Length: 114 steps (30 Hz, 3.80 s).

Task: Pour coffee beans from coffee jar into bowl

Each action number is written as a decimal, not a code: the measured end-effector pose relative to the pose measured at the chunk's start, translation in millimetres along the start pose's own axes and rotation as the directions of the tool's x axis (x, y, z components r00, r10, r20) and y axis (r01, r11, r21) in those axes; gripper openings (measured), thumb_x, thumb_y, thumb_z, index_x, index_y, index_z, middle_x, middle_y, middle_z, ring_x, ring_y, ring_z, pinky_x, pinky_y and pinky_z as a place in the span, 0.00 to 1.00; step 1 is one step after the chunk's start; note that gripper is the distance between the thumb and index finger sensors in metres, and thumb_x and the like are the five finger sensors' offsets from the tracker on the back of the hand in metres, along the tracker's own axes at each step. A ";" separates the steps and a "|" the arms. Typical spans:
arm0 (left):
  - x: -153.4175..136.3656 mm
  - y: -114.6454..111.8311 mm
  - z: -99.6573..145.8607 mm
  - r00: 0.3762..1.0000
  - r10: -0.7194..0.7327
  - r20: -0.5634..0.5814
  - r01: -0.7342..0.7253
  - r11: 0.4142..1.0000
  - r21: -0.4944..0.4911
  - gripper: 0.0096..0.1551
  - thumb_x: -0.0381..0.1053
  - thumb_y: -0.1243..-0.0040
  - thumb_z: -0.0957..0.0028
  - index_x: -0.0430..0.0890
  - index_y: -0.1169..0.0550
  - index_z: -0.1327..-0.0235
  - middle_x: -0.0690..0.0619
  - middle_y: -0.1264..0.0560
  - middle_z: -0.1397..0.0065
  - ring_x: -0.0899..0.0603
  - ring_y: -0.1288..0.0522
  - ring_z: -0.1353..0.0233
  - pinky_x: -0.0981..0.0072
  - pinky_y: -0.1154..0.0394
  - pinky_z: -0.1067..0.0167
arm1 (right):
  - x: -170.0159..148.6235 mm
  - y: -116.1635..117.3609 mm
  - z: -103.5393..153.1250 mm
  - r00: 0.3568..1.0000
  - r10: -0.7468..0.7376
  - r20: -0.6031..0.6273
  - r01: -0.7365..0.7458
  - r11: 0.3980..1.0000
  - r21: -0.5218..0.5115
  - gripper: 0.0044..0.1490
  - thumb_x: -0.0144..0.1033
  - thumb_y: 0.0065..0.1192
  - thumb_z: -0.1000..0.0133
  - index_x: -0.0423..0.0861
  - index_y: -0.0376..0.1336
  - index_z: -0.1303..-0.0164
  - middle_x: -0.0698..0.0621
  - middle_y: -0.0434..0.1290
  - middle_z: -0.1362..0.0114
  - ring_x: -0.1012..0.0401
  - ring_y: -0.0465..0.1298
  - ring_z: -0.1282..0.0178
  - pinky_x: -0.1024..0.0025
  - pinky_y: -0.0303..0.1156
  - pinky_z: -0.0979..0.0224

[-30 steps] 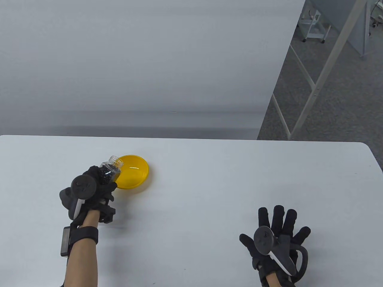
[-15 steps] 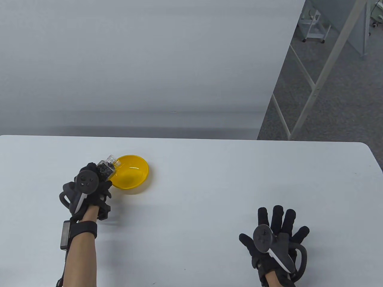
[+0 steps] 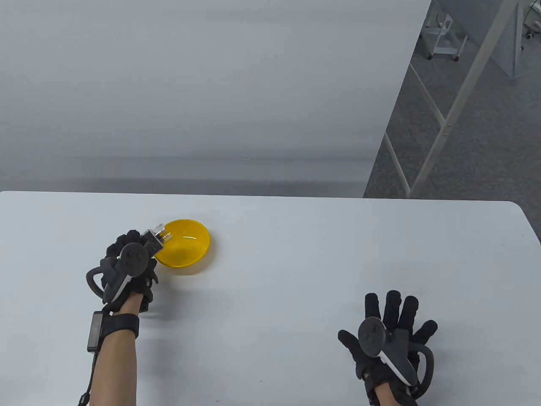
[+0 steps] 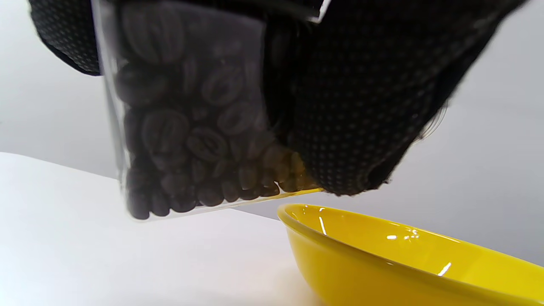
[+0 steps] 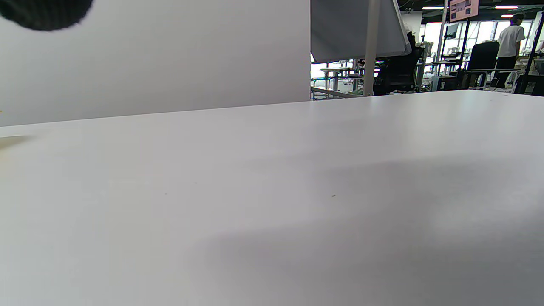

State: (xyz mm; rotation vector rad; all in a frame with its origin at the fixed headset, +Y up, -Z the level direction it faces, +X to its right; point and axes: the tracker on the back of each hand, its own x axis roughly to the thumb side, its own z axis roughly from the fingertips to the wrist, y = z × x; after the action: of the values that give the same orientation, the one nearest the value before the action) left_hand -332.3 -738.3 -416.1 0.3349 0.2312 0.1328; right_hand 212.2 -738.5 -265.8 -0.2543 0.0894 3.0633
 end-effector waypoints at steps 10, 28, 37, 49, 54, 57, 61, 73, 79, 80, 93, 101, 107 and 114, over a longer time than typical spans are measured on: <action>5.8 0.4 1.3 0.995 -0.086 0.047 0.085 0.996 0.021 0.57 0.51 0.12 0.74 0.40 0.32 0.31 0.37 0.31 0.31 0.25 0.29 0.35 0.29 0.27 0.44 | -0.3 0.1 -0.3 1.000 -0.001 0.001 0.001 1.000 -0.003 0.65 0.81 0.46 0.58 0.60 0.21 0.29 0.41 0.15 0.22 0.37 0.17 0.24 0.19 0.18 0.38; 15.5 1.3 3.9 0.970 -0.217 0.111 0.214 0.976 0.042 0.57 0.50 0.11 0.76 0.41 0.31 0.32 0.37 0.31 0.31 0.26 0.29 0.35 0.29 0.28 0.44 | 0.4 0.3 0.5 1.000 0.001 0.003 -0.001 1.000 -0.008 0.65 0.81 0.46 0.58 0.60 0.21 0.28 0.41 0.15 0.22 0.37 0.17 0.24 0.19 0.18 0.39; 17.9 0.9 4.9 0.962 -0.244 0.121 0.241 0.970 0.046 0.57 0.50 0.11 0.76 0.42 0.30 0.32 0.38 0.31 0.31 0.26 0.29 0.35 0.29 0.28 0.44 | 0.1 0.4 0.8 1.000 -0.001 0.001 0.001 1.000 -0.007 0.65 0.81 0.46 0.58 0.60 0.21 0.29 0.41 0.15 0.22 0.37 0.17 0.24 0.19 0.18 0.39; 13.3 2.3 4.8 0.989 -0.135 0.065 0.133 0.990 0.037 0.57 0.51 0.11 0.76 0.41 0.30 0.33 0.37 0.30 0.32 0.26 0.27 0.36 0.30 0.26 0.45 | -0.6 0.5 1.0 1.000 -0.004 0.000 0.004 1.000 -0.007 0.65 0.81 0.46 0.58 0.59 0.21 0.29 0.41 0.15 0.22 0.37 0.17 0.24 0.19 0.18 0.39; 5.0 3.8 4.1 1.000 0.007 -0.020 -0.006 1.000 0.028 0.57 0.52 0.13 0.76 0.39 0.31 0.33 0.37 0.30 0.33 0.25 0.26 0.36 0.29 0.30 0.43 | -0.9 0.5 1.1 1.000 -0.004 -0.001 0.004 1.000 -0.007 0.65 0.81 0.46 0.58 0.59 0.21 0.29 0.41 0.15 0.22 0.37 0.17 0.24 0.19 0.18 0.39; -1.2 4.9 4.7 0.992 0.105 -0.070 -0.103 0.994 0.030 0.57 0.53 0.13 0.76 0.38 0.31 0.34 0.37 0.29 0.33 0.25 0.26 0.36 0.29 0.30 0.43 | -1.2 0.3 1.1 1.000 -0.006 0.001 0.006 1.000 -0.010 0.65 0.81 0.46 0.58 0.59 0.21 0.29 0.41 0.15 0.22 0.37 0.17 0.24 0.19 0.18 0.39; -8.2 4.9 5.9 0.971 0.206 -0.119 -0.203 0.978 0.036 0.57 0.54 0.14 0.76 0.37 0.31 0.34 0.36 0.29 0.34 0.25 0.24 0.37 0.29 0.28 0.44 | -1.3 0.4 1.5 1.000 -0.004 0.003 0.004 1.000 -0.011 0.66 0.81 0.46 0.58 0.59 0.21 0.29 0.41 0.15 0.22 0.37 0.17 0.25 0.19 0.18 0.39; -32.0 2.3 9.9 0.919 0.342 -0.195 -0.337 0.940 0.060 0.59 0.57 0.15 0.77 0.35 0.32 0.36 0.36 0.28 0.35 0.25 0.20 0.40 0.31 0.24 0.48 | -0.6 0.9 2.7 1.000 -0.001 0.008 0.001 1.000 -0.014 0.66 0.81 0.46 0.58 0.59 0.21 0.29 0.41 0.15 0.23 0.36 0.17 0.25 0.20 0.18 0.39; -41.2 0.0 12.3 0.892 0.390 -0.229 -0.383 0.921 0.076 0.59 0.58 0.15 0.77 0.34 0.32 0.36 0.36 0.28 0.36 0.24 0.19 0.41 0.31 0.23 0.50 | 0.0 1.3 3.6 1.000 0.001 0.009 -0.001 1.000 -0.014 0.66 0.81 0.46 0.58 0.59 0.21 0.29 0.41 0.15 0.23 0.36 0.17 0.25 0.20 0.19 0.39; -42.4 -0.3 12.4 0.888 0.396 -0.233 -0.389 0.918 0.078 0.59 0.58 0.15 0.77 0.34 0.32 0.36 0.36 0.28 0.36 0.24 0.19 0.41 0.31 0.22 0.50 | 0.1 1.4 3.7 1.000 0.002 0.009 -0.002 1.000 -0.014 0.65 0.82 0.46 0.58 0.59 0.21 0.29 0.41 0.15 0.23 0.36 0.17 0.25 0.20 0.19 0.39; -64.5 -11.2 17.8 0.800 0.494 -0.341 -0.485 0.866 0.118 0.59 0.57 0.17 0.75 0.33 0.35 0.36 0.35 0.31 0.35 0.19 0.23 0.40 0.31 0.22 0.52 | 1.4 2.9 3.7 1.000 0.003 0.013 -0.003 1.000 -0.013 0.66 0.82 0.45 0.58 0.59 0.21 0.29 0.41 0.15 0.23 0.36 0.17 0.25 0.20 0.19 0.39; -79.1 -22.4 20.1 0.713 0.554 -0.429 -0.552 0.821 0.143 0.59 0.55 0.18 0.74 0.32 0.38 0.36 0.34 0.33 0.35 0.18 0.27 0.39 0.30 0.24 0.51 | 5.2 3.7 4.3 1.000 0.017 0.021 -0.017 1.000 -0.015 0.66 0.82 0.45 0.58 0.59 0.21 0.29 0.40 0.15 0.23 0.36 0.17 0.25 0.20 0.19 0.39; -88.7 -31.0 18.0 0.684 0.561 -0.466 -0.573 0.809 0.132 0.59 0.52 0.21 0.74 0.32 0.40 0.36 0.32 0.35 0.34 0.17 0.30 0.38 0.31 0.25 0.50 | 8.9 4.6 4.6 0.999 0.033 0.028 -0.033 0.999 -0.017 0.66 0.82 0.45 0.58 0.59 0.21 0.29 0.40 0.15 0.23 0.36 0.17 0.25 0.20 0.19 0.39; -100.9 -38.1 13.2 0.657 0.553 -0.512 -0.592 0.799 0.104 0.59 0.50 0.24 0.72 0.32 0.44 0.35 0.31 0.38 0.33 0.17 0.33 0.37 0.31 0.26 0.48 | 11.9 5.4 4.0 0.998 0.044 0.035 -0.044 0.999 -0.015 0.66 0.82 0.45 0.58 0.58 0.20 0.29 0.40 0.15 0.23 0.36 0.17 0.25 0.20 0.19 0.39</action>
State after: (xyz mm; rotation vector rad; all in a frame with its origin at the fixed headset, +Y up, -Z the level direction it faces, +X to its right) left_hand -423.0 -794.9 -396.6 0.2834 0.6597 0.8791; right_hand 199.5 -742.9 -263.5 -0.2016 0.0716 3.1118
